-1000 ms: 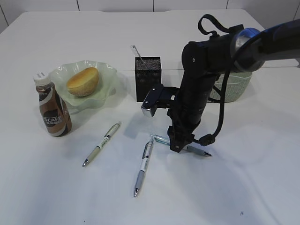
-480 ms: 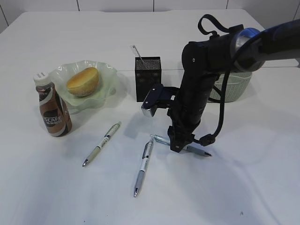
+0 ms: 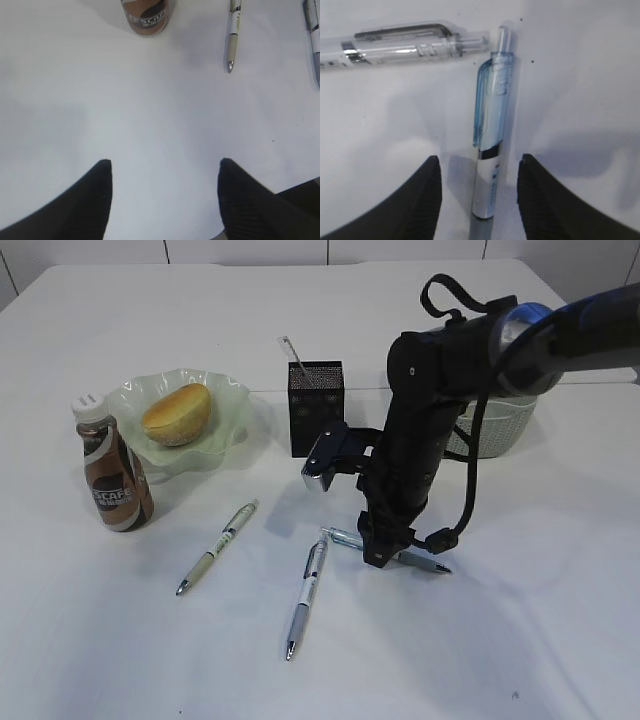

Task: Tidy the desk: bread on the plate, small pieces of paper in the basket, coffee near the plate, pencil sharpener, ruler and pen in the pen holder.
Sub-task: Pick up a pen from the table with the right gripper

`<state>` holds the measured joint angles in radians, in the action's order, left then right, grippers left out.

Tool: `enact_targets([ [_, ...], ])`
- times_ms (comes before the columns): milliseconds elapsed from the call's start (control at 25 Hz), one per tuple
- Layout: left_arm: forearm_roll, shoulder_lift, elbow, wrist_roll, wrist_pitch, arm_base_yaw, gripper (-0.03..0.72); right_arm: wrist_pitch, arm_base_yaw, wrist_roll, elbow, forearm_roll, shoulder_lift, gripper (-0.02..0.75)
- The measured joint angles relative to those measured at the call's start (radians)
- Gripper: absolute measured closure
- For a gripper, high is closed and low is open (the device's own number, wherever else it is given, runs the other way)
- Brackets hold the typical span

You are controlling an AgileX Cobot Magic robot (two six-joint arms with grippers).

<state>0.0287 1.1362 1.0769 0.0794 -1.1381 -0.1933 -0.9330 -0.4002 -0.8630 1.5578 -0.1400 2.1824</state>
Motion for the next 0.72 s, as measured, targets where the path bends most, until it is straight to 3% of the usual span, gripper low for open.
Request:
enact_targets([
  [720, 0.0, 0.0, 0.0, 0.0, -0.002, 0.0, 0.222, 0.001, 0.0, 0.0, 0.0, 0.011, 0.013, 0.342],
])
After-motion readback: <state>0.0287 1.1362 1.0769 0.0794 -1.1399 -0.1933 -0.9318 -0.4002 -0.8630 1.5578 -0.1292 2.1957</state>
